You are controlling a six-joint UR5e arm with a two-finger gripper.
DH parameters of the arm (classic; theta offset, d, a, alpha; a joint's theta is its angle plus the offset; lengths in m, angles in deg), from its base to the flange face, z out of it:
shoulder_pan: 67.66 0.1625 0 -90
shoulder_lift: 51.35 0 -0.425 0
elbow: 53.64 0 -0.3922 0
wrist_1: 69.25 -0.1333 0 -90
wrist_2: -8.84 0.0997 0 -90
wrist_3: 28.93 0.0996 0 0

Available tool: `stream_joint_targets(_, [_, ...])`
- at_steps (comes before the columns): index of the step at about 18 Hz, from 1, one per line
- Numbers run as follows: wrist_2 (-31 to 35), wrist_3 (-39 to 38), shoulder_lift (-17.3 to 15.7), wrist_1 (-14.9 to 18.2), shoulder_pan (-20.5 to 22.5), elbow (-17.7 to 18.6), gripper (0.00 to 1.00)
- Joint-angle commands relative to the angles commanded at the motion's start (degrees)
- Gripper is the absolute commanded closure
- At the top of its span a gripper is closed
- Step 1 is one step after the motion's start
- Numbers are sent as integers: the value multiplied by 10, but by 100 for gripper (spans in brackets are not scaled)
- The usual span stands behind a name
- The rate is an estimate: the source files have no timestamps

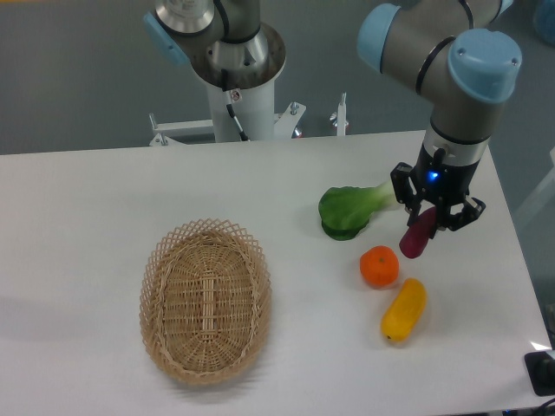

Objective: Place the sweet potato on the table
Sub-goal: 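Hold the purple sweet potato in the gripper above the table, then carry the held sweet potato toward the basket and lower it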

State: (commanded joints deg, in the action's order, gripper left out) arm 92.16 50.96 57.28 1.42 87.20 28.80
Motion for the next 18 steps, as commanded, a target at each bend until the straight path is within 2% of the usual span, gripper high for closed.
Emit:
stream_joint_targets(5, [-3,-1,-1,0,3,1,88])
stream_joint_targets(8, [-14,-3,-18,0,5,2,88])
stream_joint_targets(13, [-18,-9,-18,-1,4,2,88])
stream_joint_targets(18, [-24,-69,-18,-3,-7,7,87])
